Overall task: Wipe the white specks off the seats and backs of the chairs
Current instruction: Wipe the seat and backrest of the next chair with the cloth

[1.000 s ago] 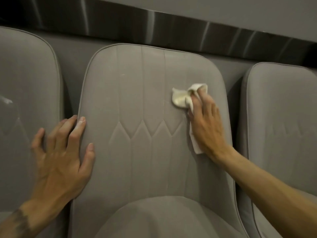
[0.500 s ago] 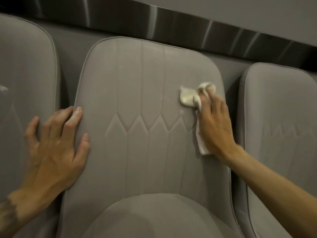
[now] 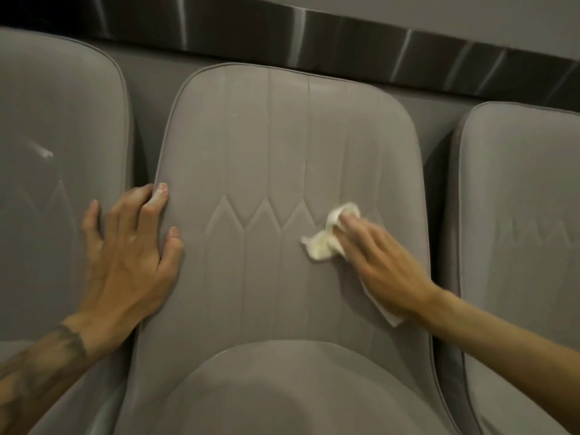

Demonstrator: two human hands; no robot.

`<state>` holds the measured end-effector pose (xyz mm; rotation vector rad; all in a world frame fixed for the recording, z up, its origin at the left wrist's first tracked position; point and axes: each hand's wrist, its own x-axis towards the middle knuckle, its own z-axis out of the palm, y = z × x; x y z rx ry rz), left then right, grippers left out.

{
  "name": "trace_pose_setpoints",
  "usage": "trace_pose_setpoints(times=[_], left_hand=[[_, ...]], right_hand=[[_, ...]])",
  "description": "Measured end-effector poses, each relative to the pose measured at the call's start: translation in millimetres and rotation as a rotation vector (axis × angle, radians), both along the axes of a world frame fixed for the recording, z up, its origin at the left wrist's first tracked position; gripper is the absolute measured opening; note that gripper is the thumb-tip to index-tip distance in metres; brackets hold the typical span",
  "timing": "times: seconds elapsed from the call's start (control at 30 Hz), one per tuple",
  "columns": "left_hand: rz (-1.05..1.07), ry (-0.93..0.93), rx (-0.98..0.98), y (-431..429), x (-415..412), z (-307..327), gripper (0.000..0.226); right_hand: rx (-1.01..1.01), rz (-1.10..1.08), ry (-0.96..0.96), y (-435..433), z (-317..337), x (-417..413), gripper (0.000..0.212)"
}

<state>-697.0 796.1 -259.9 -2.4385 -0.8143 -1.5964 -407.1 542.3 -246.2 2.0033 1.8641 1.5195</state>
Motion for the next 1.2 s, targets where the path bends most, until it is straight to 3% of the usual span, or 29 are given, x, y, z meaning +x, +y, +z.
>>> trace_pose_setpoints(times=[0.07, 0.2, 0.27, 0.43, 0.5, 0.53, 0.6, 0.67, 0.77, 0.83, 0.9, 1.0, 1.07, 1.2], left_hand=[[0.001, -0.017, -0.013, -4, 1, 1, 0.061], [0.003, -0.037, 0.000, -4, 1, 1, 0.061], [0.006, -0.034, 0.005, 0, 1, 0, 0.062], [0.019, -0.033, -0.004, 4, 4, -3, 0.062], [0.019, -0.031, -0.004, 4, 3, -4, 0.062], [0.018, -0.034, -0.004, 5, 3, -4, 0.063], [0.023, -0.039, 0.002, 4, 3, -4, 0.063], [0.021, -0.045, 0.009, 6, 3, -5, 0.062], [0.022, -0.057, 0.021, 8, 4, -6, 0.062], [0.023, -0.060, 0.023, 8, 4, -6, 0.062], [0.032, -0.056, 0.027, 6, 5, -6, 0.062], [0.039, -0.045, 0.029, 6, 5, -5, 0.062], [0.039, -0.049, 0.032, 6, 4, -7, 0.062], [0.043, -0.047, 0.042, 9, 4, -6, 0.062]], right_hand=[[-0.073, 0.006, -0.049, -5, 9, 4, 0.057], [0.180, -0.046, 0.111, 28, 85, 10, 0.055], [0.213, -0.062, 0.110, 34, 86, 10, 0.057], [-0.171, 0.082, -0.020, -16, -47, -3, 0.050], [-0.330, 0.101, -0.084, -35, -68, -9, 0.064], [-0.322, 0.109, -0.066, -35, -63, -7, 0.060], [-0.108, 0.116, 0.028, -17, -32, -3, 0.046], [0.113, 0.073, 0.079, 3, 11, 3, 0.050], [0.207, -0.033, 0.123, 18, 16, 0, 0.052], [0.100, -0.002, 0.105, 12, -29, -8, 0.045], [-0.120, 0.103, -0.063, -4, -76, -16, 0.046], [-0.371, 0.169, -0.170, -21, -89, -18, 0.053], [-0.307, 0.124, -0.044, -7, -56, -16, 0.041], [0.207, 0.014, 0.121, 42, 52, -1, 0.047]])
